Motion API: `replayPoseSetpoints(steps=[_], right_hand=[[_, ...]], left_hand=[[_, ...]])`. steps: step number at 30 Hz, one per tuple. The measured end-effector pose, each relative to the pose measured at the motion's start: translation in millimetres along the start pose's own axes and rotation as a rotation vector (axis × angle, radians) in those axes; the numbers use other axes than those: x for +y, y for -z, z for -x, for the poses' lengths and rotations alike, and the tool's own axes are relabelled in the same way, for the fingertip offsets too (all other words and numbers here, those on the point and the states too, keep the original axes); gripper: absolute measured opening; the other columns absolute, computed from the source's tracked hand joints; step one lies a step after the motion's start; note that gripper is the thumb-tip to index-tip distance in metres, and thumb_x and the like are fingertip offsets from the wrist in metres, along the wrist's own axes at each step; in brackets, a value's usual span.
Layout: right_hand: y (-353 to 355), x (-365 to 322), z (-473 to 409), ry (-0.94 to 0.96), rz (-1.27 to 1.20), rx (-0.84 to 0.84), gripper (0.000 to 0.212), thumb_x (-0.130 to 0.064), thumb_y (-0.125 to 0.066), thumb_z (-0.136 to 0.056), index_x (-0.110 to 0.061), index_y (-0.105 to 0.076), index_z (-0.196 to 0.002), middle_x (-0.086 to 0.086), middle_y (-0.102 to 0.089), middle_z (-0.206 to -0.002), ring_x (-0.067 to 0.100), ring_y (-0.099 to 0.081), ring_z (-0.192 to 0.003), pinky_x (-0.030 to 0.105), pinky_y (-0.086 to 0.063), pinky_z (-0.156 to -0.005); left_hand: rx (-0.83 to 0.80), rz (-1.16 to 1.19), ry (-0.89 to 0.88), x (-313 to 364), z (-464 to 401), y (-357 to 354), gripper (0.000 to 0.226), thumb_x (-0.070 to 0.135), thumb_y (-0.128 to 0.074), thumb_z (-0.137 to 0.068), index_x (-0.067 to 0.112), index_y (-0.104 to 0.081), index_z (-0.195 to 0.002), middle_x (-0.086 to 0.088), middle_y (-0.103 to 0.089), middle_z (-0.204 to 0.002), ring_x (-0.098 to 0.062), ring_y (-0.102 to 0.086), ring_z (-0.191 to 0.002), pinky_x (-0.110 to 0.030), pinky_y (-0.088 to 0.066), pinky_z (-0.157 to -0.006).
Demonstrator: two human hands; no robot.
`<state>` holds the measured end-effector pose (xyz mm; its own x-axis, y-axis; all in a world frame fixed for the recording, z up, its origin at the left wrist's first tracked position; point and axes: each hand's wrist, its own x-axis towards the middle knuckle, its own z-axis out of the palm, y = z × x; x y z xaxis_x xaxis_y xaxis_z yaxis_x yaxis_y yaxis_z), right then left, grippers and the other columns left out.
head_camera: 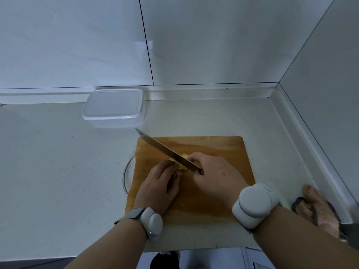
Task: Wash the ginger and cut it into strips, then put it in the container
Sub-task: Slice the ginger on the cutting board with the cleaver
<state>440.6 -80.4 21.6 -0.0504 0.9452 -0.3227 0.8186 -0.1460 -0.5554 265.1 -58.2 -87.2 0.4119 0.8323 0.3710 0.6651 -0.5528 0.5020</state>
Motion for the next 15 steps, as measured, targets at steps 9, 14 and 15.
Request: replayPoseSetpoints(steps=[9,14,15], right_hand=[[2.4,-0.8,5.1,-0.036,-0.022,0.024,0.033,-0.019,-0.051,-0.097,-0.036,-0.053,-0.126,-0.011,-0.06,-0.085,0.013,-0.063,-0.07,0.037,-0.061,-0.07],[-7.3,-0.8,13.1,-0.103,0.036,-0.031,0.026,-0.023,-0.052,-0.096,-0.033,-0.061,-0.118,-0.012,-0.063,-0.086,0.009,-0.063,-0.072,0.033,-0.06,-0.073],[-9.1,-0.7,15.1,-0.11,0.049,-0.033,0.024,-0.023,-0.051,-0.096,-0.034,-0.061,-0.116,-0.012,-0.063,-0.085,0.009,-0.063,-0.072,0.033,-0.06,-0.073]], left_hand=[[0.004,0.032,0.02,0.7,-0.3,1.3,0.02,0.033,-0.055,-0.089,0.016,-0.061,-0.097,0.003,-0.058,-0.103,-0.011,-0.056,-0.088,-0.022,-0.053,-0.072],[0.013,0.035,0.013,-1.5,1.8,-0.3,0.026,0.034,-0.054,-0.088,0.013,-0.066,-0.095,0.0,-0.061,-0.1,-0.016,-0.058,-0.09,-0.023,-0.05,-0.073],[0.017,0.035,0.009,-2.2,2.1,-0.8,0.026,0.034,-0.054,-0.088,0.012,-0.066,-0.096,-0.001,-0.061,-0.1,-0.017,-0.058,-0.09,-0.024,-0.051,-0.073]])
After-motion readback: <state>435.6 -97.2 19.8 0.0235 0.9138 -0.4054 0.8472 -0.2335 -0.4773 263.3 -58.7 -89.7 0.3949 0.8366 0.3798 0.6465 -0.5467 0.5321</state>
